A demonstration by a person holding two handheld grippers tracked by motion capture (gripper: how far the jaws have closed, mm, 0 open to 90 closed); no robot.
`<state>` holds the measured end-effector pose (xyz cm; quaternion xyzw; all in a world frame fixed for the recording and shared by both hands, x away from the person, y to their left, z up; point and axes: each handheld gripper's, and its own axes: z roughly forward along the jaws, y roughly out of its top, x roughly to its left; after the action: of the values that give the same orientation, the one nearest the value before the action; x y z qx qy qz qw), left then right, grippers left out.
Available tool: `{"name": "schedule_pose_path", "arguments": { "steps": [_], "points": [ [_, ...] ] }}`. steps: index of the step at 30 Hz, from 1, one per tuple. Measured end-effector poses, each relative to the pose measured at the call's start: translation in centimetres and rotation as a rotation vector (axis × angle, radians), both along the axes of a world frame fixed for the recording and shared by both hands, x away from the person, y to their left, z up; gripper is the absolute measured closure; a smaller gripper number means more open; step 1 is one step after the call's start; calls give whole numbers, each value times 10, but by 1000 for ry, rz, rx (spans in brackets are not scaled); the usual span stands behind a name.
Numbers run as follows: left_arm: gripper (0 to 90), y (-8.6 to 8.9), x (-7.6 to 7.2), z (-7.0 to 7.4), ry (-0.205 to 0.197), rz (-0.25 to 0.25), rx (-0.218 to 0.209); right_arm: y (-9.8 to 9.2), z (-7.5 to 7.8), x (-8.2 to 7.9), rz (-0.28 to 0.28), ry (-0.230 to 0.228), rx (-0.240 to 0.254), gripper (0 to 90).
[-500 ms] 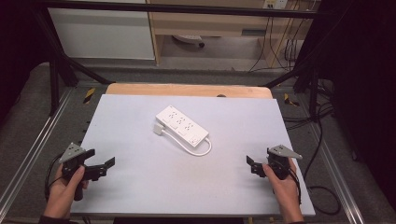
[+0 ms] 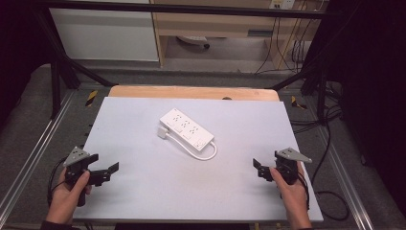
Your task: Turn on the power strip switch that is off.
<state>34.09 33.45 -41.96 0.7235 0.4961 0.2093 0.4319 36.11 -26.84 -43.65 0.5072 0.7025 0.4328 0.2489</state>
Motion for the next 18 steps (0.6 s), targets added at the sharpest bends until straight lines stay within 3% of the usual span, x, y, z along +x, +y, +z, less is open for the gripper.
{"name": "schedule_pose_path", "arguments": {
  "steps": [8,18],
  "points": [
    [76,-2,1,-1,1,-10,2,-1,2,-1,-1,2,22,72],
    [76,-2,1,-1,2,-11,-1,8,6,-1,55,-5,58,79]
  ]
}}
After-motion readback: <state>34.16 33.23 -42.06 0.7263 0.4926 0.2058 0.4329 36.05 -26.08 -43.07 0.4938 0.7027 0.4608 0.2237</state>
